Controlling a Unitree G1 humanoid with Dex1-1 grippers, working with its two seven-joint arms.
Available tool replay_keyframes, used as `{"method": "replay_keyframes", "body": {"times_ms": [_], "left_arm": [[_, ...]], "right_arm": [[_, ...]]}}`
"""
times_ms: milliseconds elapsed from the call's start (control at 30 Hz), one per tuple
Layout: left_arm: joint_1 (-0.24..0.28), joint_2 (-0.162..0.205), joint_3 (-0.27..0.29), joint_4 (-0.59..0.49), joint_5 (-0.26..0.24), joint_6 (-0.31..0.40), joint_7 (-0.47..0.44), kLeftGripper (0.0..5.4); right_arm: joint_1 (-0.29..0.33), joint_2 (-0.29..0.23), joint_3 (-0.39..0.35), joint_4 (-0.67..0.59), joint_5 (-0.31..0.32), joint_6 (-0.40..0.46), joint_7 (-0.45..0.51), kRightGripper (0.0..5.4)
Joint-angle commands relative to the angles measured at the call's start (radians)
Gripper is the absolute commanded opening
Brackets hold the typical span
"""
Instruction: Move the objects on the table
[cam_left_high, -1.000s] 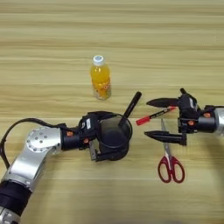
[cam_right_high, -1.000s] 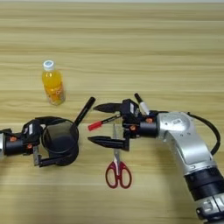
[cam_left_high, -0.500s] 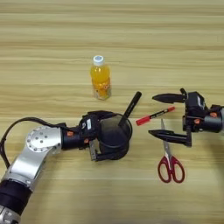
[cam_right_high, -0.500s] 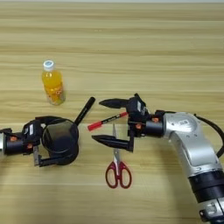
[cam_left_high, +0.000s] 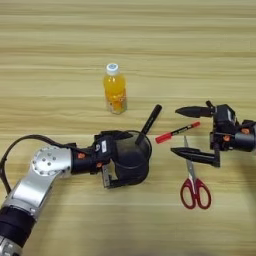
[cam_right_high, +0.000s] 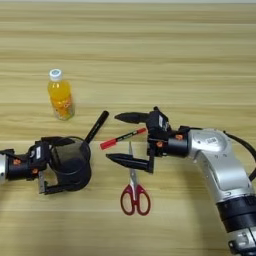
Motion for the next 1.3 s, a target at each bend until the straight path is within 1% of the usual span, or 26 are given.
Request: {"method": "replay_keyframes", "body": {"times_ms": [33,133,300,600,667,867,1000,1100,1167,1233,1300], "left_arm": [[0.005,0.021,0.002,-0.007,0.012,0.012,0.0,5.4],[0.007,0.026,0.008,-0.006,0.008,0.015,0.001,5.4],[0.03,0.04,0.041,-0.019,-0.02,0.019,0.006,5.4],[0.103,0.067,0.097,-0.088,-0.078,0.047,-0.004,5.4],[0.126,0.076,0.109,-0.102,-0.089,0.046,-0.009,5.4],[0.175,0.095,0.125,-0.134,-0.1,0.055,-0.006,5.4],[0.232,0.112,0.153,-0.172,-0.118,0.063,-0.002,5.4],[0.285,0.132,0.187,-0.203,-0.141,0.064,0.002,5.4],[0.311,0.142,0.21,-0.22,-0.149,0.065,0.011,5.4],[0.335,0.148,0.24,-0.241,-0.162,0.07,0.019,5.4],[0.372,0.16,0.283,-0.287,-0.192,0.077,0.024,5.4]], "right_arm": [[-0.001,-0.01,-0.002,-0.016,-0.001,0.004,-0.006,5.36],[-0.002,-0.01,-0.001,-0.015,-0.002,0.004,-0.005,5.36],[0.0,-0.01,0.0,-0.015,-0.003,0.004,-0.005,5.36],[-0.004,-0.009,0.002,-0.008,-0.006,0.003,-0.004,5.36],[-0.005,-0.009,0.002,-0.006,-0.008,0.002,-0.004,5.36],[-0.006,-0.01,0.002,-0.001,-0.01,-0.001,-0.004,5.36],[-0.005,-0.01,0.001,0.0,-0.011,-0.002,-0.005,5.36],[-0.006,-0.011,-0.003,0.005,-0.011,-0.005,-0.005,5.36],[-0.008,-0.01,-0.005,0.012,-0.011,-0.008,-0.004,5.36],[-0.009,-0.009,-0.006,0.019,-0.01,-0.012,-0.003,5.36],[-0.011,-0.008,-0.008,0.024,-0.009,-0.015,-0.001,5.36]]}}
